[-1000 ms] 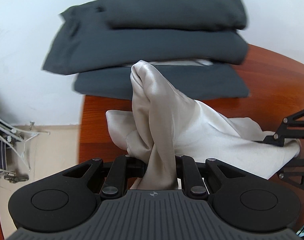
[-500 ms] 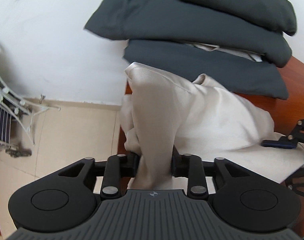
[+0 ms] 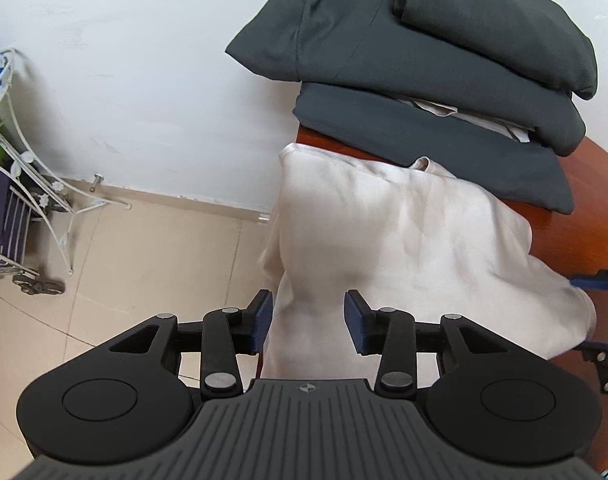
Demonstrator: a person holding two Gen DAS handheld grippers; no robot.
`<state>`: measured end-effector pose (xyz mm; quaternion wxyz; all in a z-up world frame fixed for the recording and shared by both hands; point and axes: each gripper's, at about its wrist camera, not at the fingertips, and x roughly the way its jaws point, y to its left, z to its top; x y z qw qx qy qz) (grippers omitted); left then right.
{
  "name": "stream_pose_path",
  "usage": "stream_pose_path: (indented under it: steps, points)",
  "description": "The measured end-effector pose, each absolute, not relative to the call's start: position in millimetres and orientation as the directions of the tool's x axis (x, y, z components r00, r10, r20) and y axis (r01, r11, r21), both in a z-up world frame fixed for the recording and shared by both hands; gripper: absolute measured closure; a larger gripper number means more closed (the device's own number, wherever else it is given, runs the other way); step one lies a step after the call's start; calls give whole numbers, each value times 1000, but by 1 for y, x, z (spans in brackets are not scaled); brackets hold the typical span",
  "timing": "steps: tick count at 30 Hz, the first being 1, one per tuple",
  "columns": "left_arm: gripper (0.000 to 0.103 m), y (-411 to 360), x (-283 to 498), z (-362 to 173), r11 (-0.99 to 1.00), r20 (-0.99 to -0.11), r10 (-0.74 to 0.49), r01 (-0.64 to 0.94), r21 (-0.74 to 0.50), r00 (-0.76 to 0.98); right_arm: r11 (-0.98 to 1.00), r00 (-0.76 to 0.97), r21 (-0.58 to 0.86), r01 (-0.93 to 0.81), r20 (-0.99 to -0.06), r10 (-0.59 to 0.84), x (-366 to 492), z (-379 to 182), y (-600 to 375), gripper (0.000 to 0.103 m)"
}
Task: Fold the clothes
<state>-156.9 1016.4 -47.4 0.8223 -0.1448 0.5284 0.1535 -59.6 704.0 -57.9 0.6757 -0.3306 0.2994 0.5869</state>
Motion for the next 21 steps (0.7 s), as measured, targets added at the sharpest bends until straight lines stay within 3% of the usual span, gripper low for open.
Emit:
stream_pose_path:
  steps: [9, 21]
  points:
    - [59, 992, -188, -29, 900, -898, 142, -432, -58, 416, 120, 168, -120, -985, -786, 595, -68, -44, 667, 33]
    - [59, 890, -193, -14, 920, -884, 150, -390, -39, 442, 169, 199, -120, -978, -769, 607, -67, -37, 591, 31]
